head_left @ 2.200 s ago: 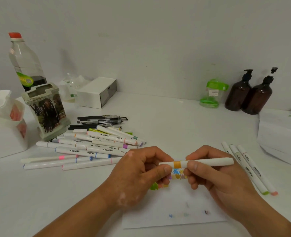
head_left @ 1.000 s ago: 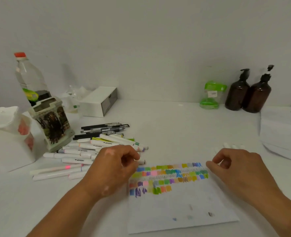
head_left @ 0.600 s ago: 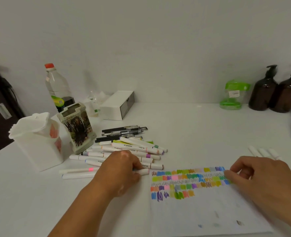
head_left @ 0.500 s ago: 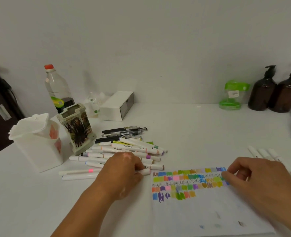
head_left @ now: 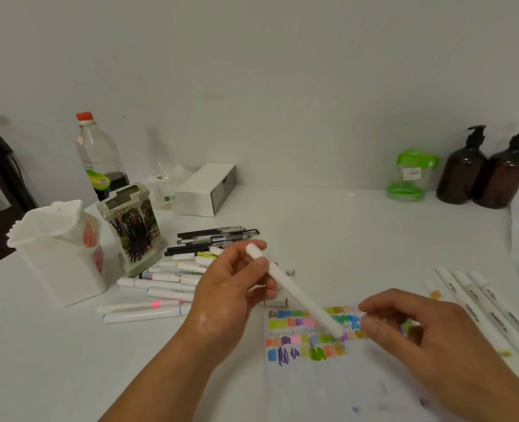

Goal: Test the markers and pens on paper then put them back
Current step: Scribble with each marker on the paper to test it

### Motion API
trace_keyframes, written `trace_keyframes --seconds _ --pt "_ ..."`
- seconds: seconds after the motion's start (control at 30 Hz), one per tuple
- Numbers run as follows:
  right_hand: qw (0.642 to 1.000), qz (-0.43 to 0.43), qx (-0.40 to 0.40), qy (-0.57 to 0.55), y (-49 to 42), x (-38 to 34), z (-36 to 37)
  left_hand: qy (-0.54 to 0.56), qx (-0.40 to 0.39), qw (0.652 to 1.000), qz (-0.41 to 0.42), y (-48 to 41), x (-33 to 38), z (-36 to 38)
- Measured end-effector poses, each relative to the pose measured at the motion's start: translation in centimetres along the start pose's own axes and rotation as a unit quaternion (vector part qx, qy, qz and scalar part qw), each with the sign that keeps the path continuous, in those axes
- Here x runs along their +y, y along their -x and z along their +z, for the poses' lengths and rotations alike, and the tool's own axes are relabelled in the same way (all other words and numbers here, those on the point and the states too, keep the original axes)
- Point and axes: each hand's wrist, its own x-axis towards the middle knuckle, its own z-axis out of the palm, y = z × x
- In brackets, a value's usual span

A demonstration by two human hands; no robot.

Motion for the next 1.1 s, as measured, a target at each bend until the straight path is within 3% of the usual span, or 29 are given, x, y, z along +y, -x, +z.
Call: trace_keyframes --seconds 0.13,0.3,0.47,0.63,0.7,0.83,0.93,1.1 --pt "0.988 0.056 -0.101 -0.106 -0.2 0.0 0.1 -0.005 -0.086 0.996 -0.026 0.5 -1.9 1.0" --pt "0.986 0.074 -0.022 -0.151 -0.6 0.9 0.0 -0.162 -0.123 0.979 0.011 0.9 -2.4 1.3" --pt "0.984 0.078 0.002 -0.162 -0.5 1.0 -0.1 -0.366 -0.128 0.919 0.073 1.4 -2.8 1.6" --pt "0.983 0.067 -0.01 -0.17 -0.4 1.4 0.2 -0.504 -0.206 0.826 0.142 1.9 -3.0 2.1" --pt "0.967 0.078 -0.022 -0.242 -0.5 1.4 0.3 -0.513 -0.224 0.815 0.147 2.1 -2.6 2.3" --pt "0.9 0.101 -0.065 -0.419 -0.5 1.7 0.8 -0.496 -0.233 0.819 0.171 2.4 -2.1 2.7" --pt "0.902 0.076 -0.112 -0.41 -0.2 1.2 1.3 -0.493 -0.257 0.81 0.188 2.6 -2.0 3.1" --pt "0.913 0.065 -0.121 -0.384 0.0 0.8 1.7 -0.486 -0.285 0.802 0.201 2.8 -2.0 3.4"
